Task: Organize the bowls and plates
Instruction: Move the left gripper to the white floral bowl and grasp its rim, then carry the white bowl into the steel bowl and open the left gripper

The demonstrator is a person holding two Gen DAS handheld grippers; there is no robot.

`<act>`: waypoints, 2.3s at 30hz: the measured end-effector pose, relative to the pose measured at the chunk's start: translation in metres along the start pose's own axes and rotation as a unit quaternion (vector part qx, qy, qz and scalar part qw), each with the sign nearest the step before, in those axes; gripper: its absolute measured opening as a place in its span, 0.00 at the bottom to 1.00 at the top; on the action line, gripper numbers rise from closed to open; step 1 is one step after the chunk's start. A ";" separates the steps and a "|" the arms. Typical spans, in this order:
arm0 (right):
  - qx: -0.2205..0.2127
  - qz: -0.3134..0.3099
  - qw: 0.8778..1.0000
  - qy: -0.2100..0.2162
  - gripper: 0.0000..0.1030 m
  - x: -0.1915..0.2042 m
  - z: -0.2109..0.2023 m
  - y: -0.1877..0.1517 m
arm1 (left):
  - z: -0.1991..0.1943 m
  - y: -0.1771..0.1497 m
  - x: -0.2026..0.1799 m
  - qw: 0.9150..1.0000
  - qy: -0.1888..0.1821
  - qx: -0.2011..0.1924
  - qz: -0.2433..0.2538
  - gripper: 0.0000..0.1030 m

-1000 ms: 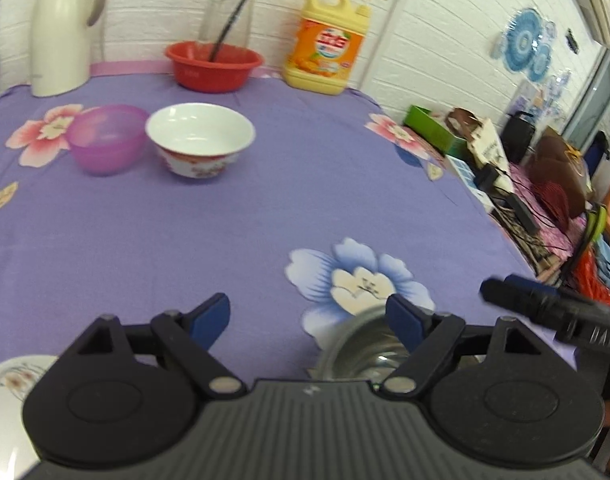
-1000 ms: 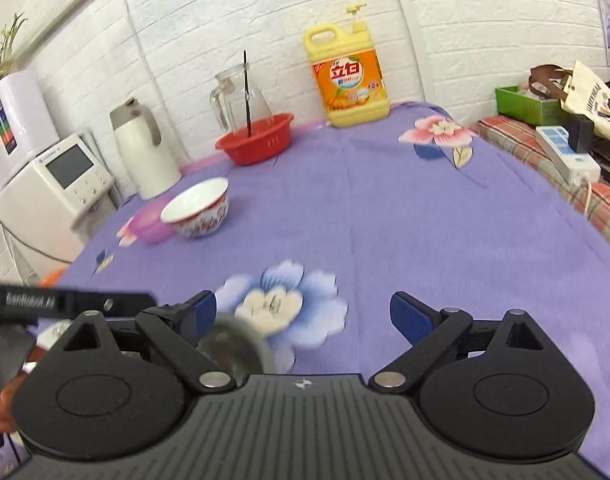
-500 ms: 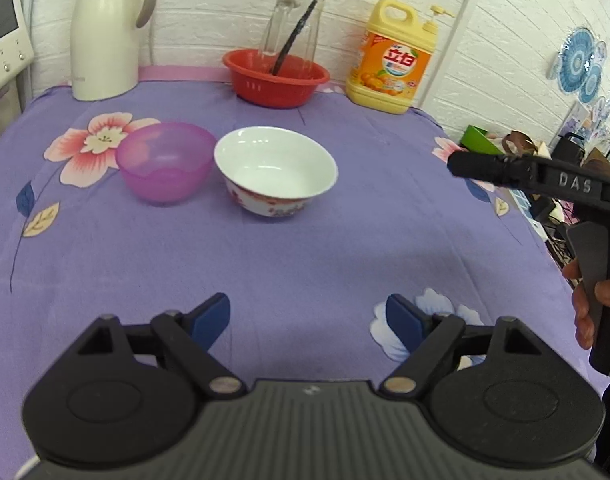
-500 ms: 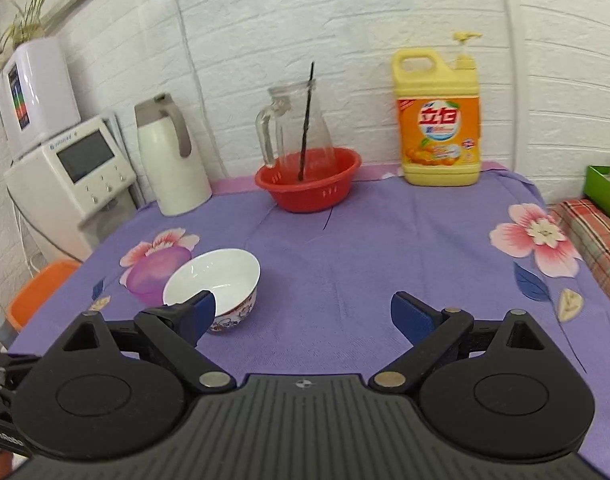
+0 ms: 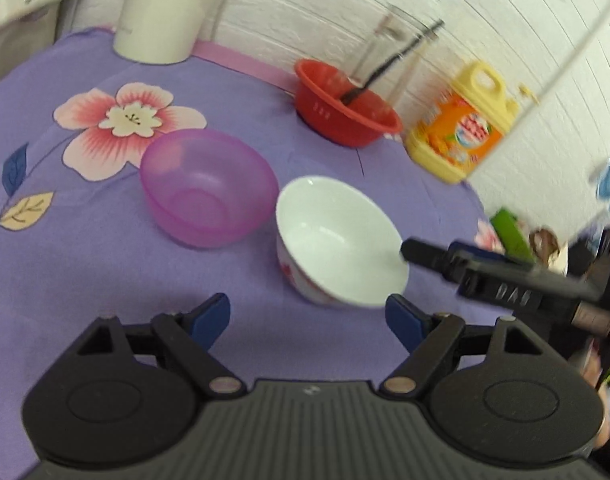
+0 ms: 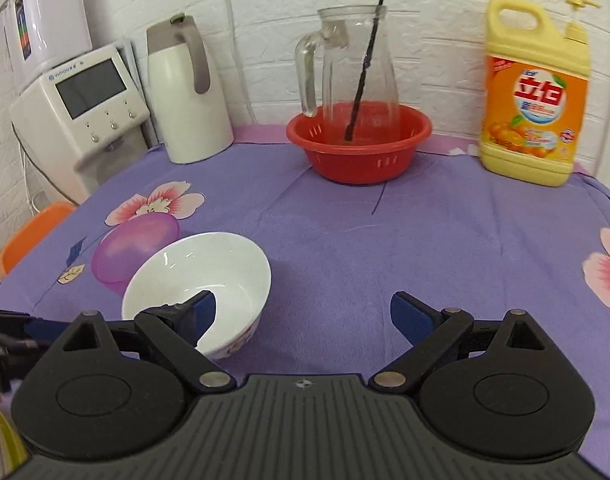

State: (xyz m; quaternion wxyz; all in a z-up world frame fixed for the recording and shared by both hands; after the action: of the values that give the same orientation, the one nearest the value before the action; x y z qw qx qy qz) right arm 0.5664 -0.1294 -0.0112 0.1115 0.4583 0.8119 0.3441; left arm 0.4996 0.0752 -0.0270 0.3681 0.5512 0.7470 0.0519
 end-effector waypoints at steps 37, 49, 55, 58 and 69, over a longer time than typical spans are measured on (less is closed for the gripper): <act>0.020 -0.059 0.997 0.048 0.61 0.052 0.031 -0.018 | 0.045 0.029 0.001 0.997 -0.022 0.031 -0.066 0.33; 0.034 -0.045 0.998 0.017 0.69 0.066 -0.045 -0.058 | -0.006 -0.027 -0.042 0.996 -0.059 0.051 -0.047 0.33; 0.019 -0.042 0.999 -0.023 0.73 0.078 -0.104 -0.098 | -0.044 -0.080 -0.076 0.994 -0.088 0.061 -0.013 0.33; 0.016 -0.040 0.998 -0.042 0.73 0.083 -0.129 -0.123 | -0.059 -0.109 -0.089 0.993 -0.100 0.069 0.003 0.33; 0.033 -0.013 0.998 -0.053 0.77 0.091 -0.151 -0.197 | -0.064 -0.189 -0.095 0.988 -0.091 0.119 0.034 0.33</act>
State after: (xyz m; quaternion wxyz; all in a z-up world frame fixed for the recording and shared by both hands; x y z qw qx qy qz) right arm 0.3092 -0.1913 -0.0179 0.1436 0.4689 0.8214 0.2913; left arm 0.3235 -0.0588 -0.0250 0.3643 0.6189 0.6917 -0.0755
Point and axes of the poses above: each gripper's, at about its wrist camera, not at the fingertips, and z roughly the way its jaws point, x to its left, y to its top, the point moved 6 cm from there along z, roughly the way its jaws point, and after that the axes turned 9 degrees about x, right-handed, at the moved point
